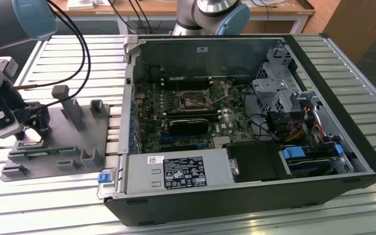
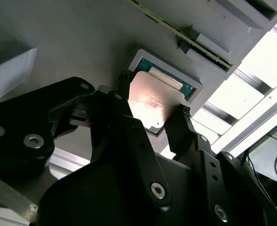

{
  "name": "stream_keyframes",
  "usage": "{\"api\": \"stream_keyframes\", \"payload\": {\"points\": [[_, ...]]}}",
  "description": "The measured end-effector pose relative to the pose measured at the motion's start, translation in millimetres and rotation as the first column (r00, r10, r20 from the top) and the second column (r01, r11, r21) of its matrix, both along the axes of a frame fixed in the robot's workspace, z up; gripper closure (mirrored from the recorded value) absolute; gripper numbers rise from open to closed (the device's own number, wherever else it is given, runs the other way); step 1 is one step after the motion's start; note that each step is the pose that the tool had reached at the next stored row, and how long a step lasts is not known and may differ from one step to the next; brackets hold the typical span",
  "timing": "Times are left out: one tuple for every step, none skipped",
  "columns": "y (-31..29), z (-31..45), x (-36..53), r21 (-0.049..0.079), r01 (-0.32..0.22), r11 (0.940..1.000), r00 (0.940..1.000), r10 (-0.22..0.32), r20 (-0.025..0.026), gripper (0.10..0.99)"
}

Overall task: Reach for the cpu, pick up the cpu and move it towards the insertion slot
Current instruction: 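Pick up the cpu and move it towards the insertion slot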

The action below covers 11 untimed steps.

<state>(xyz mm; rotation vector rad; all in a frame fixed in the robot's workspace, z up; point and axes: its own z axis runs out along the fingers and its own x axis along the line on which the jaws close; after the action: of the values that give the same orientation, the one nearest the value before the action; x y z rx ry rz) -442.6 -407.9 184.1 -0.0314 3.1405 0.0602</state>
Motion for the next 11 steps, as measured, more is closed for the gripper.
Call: {"api": "stream_keyframes", "payload": {"points": [[0.0,0.0,0.0,0.0,0.0,1.0,1.0,0.0,0.0,0.529],[0.0,-0.1,0.0,0.0,0.0,1.0,1.0,0.0,0.0,0.529],[0.0,0.0,0.0,0.0,0.0,1.0,1.0,0.0,0.0,0.545],[0.0,0.3,-0.1,0.0,0.0,1.0,1.0,0.0,0.0002,0.545],[0.0,1.1,-0.1,0.001,0.0,1.0,1.0,0.0,0.0002,0.545],[0.0,2.3,-0.1,0.001,0.0,1.0,1.0,0.0,0.0002,0.545],[0.0,3.9,-0.1,0.002,0.0,1.0,1.0,0.0,0.0,0.545],[0.0,5.8,-0.1,0.002,0.0,1.0,1.0,0.0,0.0001,0.545],[0.0,7.5,0.0,0.003,0.0,1.0,1.0,0.0,0.0001,0.545],[0.0,9.0,0.0,0.004,0.0,1.0,1.0,0.0,0.0001,0.545],[0.0,10.7,0.0,0.004,0.0,1.0,1.0,0.0,0.0001,0.545]]}}
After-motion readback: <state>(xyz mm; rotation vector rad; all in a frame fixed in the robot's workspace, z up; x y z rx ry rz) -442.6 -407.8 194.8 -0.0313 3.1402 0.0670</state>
